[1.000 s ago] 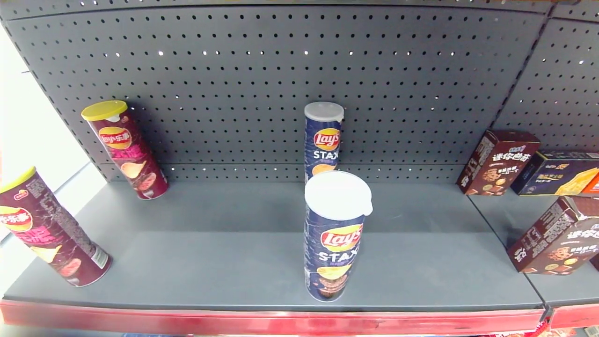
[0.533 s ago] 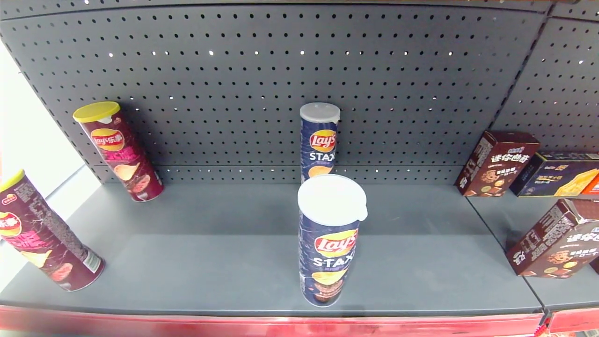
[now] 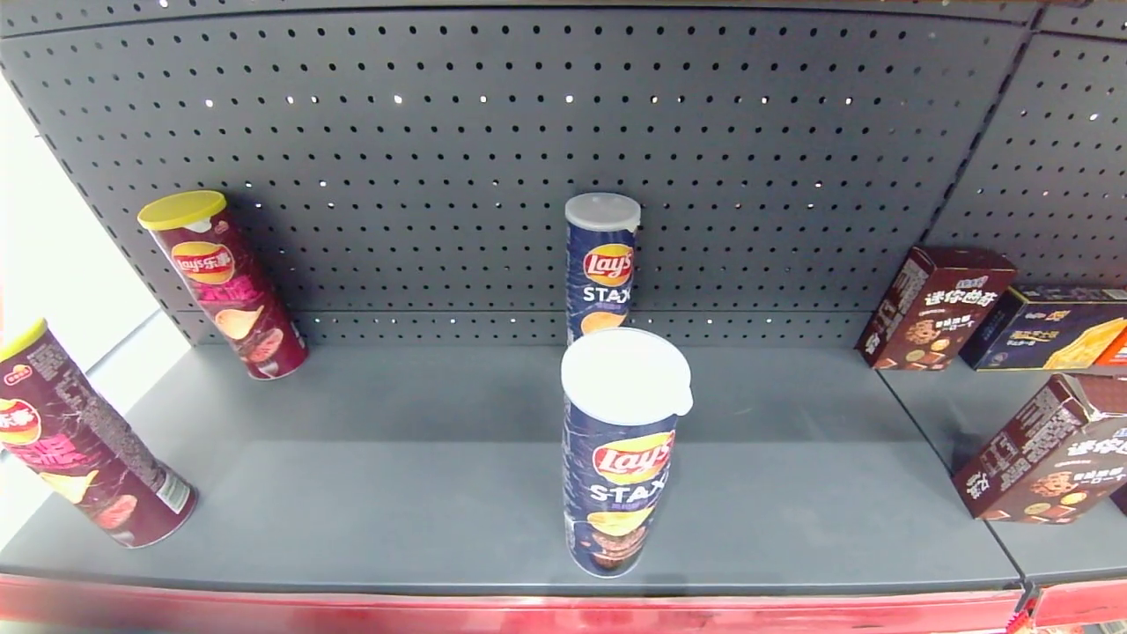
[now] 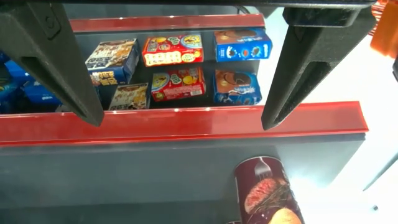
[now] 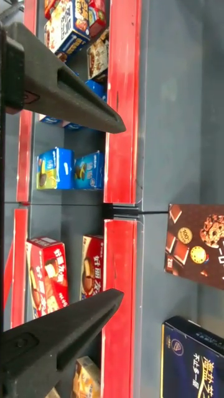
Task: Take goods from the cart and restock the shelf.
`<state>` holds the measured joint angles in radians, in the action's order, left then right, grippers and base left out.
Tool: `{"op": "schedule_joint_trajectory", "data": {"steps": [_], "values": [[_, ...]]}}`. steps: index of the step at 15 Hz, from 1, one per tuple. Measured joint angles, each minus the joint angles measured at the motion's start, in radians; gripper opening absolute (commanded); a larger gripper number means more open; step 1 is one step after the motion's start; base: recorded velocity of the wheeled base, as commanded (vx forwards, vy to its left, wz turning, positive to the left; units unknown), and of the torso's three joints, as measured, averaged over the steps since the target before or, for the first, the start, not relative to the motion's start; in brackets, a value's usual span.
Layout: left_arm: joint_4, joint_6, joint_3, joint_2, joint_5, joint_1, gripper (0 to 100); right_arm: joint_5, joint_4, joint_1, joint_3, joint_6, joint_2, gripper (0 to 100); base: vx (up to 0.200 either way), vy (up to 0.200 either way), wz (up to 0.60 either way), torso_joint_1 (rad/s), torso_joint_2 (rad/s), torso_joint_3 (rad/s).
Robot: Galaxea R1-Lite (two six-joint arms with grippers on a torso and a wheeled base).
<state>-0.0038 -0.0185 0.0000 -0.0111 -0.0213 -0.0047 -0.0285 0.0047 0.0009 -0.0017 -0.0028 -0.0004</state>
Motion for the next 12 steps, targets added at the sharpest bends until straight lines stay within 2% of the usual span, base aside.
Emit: {"op": "schedule_joint_trajectory", "data": {"steps": [12], "values": [[0.0, -0.001, 0.0, 0.0, 0.0, 0.0, 100, -0.001, 0.0, 0.001, 0.0, 0.0, 0.0, 100, 0.0, 0.0, 0.0, 0.0, 0.0, 0.0]]}}
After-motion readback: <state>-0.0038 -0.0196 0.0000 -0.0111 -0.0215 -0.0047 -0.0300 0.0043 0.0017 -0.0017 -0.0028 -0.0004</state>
